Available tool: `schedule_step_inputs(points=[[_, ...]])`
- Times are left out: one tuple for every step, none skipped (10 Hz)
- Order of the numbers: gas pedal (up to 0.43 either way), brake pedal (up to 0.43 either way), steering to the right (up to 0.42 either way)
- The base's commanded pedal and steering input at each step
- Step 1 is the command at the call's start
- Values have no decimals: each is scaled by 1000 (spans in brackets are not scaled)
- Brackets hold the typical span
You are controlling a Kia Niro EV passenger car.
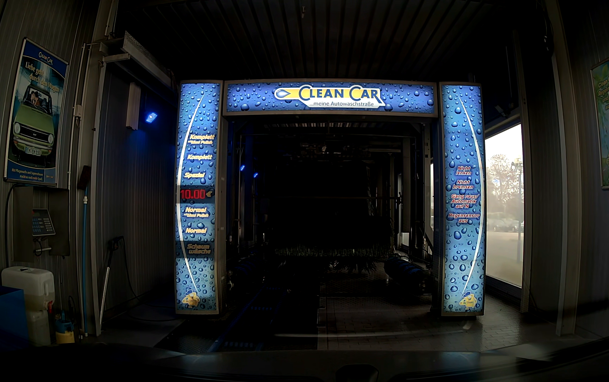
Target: Follow the waypoints while adhering to traffic rules and regulations
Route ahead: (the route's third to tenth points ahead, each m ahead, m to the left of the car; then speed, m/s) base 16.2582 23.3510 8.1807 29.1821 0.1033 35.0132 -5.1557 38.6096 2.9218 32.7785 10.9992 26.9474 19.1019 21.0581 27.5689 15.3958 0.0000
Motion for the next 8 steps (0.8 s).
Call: schedule_step_inputs(points=[[0, 0, -14], [0, 0, -15], [0, 0, -15], [0, 0, -14], [0, 0, -15], [0, 0, -14], [0, 0, -15], [0, 6, -14]])
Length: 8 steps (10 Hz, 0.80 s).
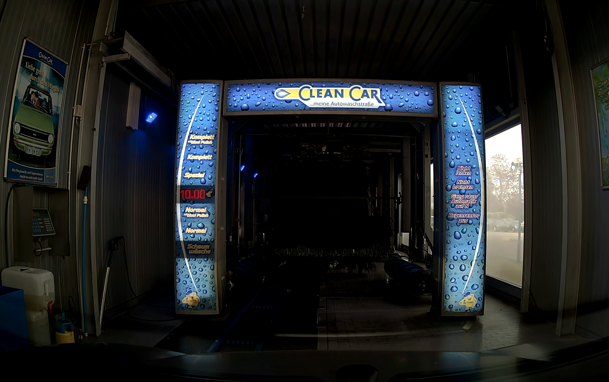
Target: Follow the waypoints while adhering to traffic rules and regulations
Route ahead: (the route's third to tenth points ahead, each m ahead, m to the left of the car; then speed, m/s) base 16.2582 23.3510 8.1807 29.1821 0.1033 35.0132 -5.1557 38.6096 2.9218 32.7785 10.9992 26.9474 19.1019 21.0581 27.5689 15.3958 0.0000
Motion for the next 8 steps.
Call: schedule_step_inputs(points=[[0, 6, -14], [0, 0, -14], [0, 0, -14], [0, 0, -14], [0, 0, -14], [0, 6, -14], [0, 0, -15], [0, 0, -14]])
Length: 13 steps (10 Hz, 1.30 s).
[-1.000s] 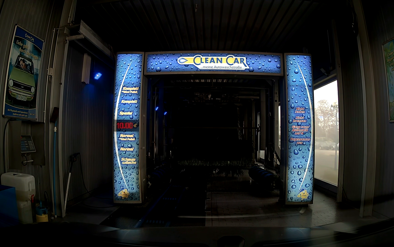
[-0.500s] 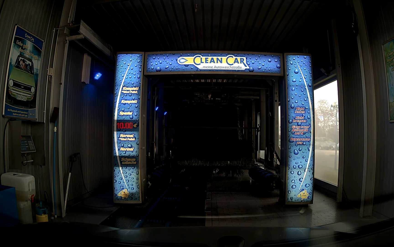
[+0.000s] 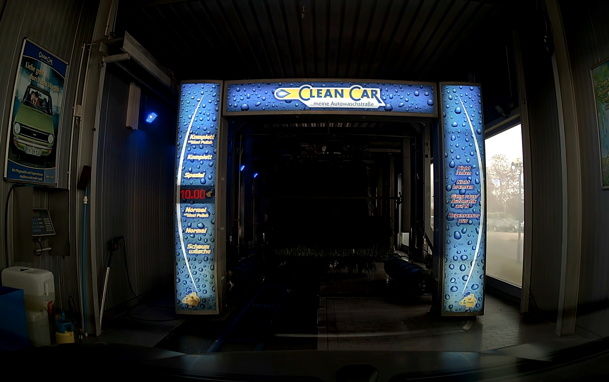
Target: Follow the waypoints while adhering to traffic rules and regulations
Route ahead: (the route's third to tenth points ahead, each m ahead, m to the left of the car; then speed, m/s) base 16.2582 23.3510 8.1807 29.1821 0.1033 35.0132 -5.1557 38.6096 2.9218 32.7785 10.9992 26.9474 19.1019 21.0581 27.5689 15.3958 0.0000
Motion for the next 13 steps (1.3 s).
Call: schedule_step_inputs(points=[[0, 0, -14], [0, 0, -15], [0, 0, -14], [0, 0, -14], [0, 0, -14], [0, 0, -15], [0, 0, -14], [0, 0, -14], [0, 0, -14], [0, 0, -14], [0, 0, -15], [0, 0, -15], [0, 0, -15]])
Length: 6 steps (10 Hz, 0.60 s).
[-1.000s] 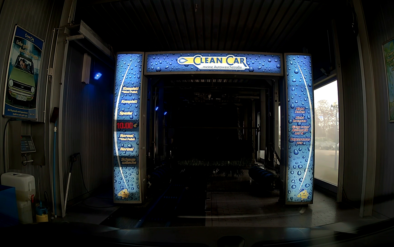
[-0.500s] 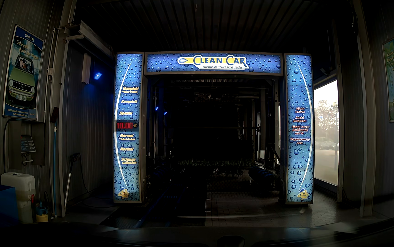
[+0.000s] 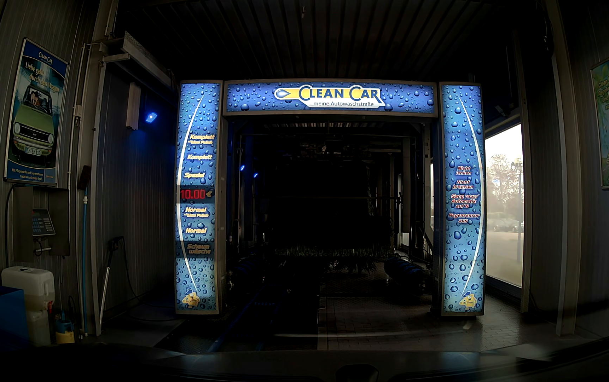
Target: Follow the waypoints while adhering to traffic rules and regulations
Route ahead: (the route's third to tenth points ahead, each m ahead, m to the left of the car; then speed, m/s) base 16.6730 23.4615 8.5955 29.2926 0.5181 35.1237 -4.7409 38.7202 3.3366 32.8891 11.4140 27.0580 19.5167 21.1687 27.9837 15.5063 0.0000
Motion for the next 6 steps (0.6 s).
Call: schedule_step_inputs(points=[[0, 0, -15], [0, 0, -14], [0, 0, -14], [0, 0, -14], [0, 0, -14], [0, 0, -14]])
